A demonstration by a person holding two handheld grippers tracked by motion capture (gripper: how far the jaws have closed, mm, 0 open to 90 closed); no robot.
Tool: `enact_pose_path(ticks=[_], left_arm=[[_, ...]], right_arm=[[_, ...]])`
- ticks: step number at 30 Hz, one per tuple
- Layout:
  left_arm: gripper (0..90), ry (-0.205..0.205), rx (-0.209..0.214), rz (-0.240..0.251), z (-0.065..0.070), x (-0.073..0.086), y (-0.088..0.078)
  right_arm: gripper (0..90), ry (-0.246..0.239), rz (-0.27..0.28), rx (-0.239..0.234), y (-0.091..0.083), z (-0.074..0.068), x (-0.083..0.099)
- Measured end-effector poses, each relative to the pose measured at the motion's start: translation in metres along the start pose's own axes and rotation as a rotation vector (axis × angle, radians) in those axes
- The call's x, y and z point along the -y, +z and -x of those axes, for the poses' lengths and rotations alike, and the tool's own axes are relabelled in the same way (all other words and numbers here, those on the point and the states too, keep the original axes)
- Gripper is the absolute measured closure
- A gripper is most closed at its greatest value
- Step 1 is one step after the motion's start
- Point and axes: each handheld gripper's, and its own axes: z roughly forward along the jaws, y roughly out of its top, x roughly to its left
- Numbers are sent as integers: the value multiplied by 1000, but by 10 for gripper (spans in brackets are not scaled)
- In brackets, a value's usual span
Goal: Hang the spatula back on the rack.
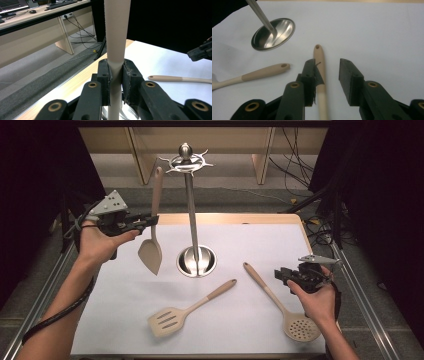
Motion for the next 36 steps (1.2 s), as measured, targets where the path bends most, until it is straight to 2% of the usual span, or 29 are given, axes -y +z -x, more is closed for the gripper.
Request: enact_pose_path(ticks=[8,10,11,13,14,17,18,26,27,29,33,36], left_arm=[[772,6,1,-22,-3,-2,5],[772,0,9,-22,-3,-2,7],[772,0,9,-22,-3,-2,7],[772,-1,13,-24,-3,-2,8],[772,-2,17,-23,-4,-2,10],[772,-3,18,-31,-4,-2,11],[772,-1,20,-38,-4,-2,12],[772,-3,25,-48,-5,-5,20],[772,-5,27,-50,-5,-5,21],[772,-8,29,-52,-5,-5,25],[772,-13,32,-54,-4,-5,30],[771,-18,34,-53,-4,-4,34]], right_arm=[[675,1,1,-7,0,0,0],[676,-6,4,13,-1,0,0],[676,8,4,-8,-1,-1,0],[676,3,12,-2,-1,0,1],[676,2,-2,17,-3,-1,0],[677,5,5,9,-3,0,0],[677,33,-1,9,-3,-2,0],[677,33,0,8,-3,-3,0],[677,38,16,1,-2,-3,1],[677,1,17,11,-3,0,0],[677,-5,13,25,-4,1,0],[677,-4,22,10,-3,1,0]])
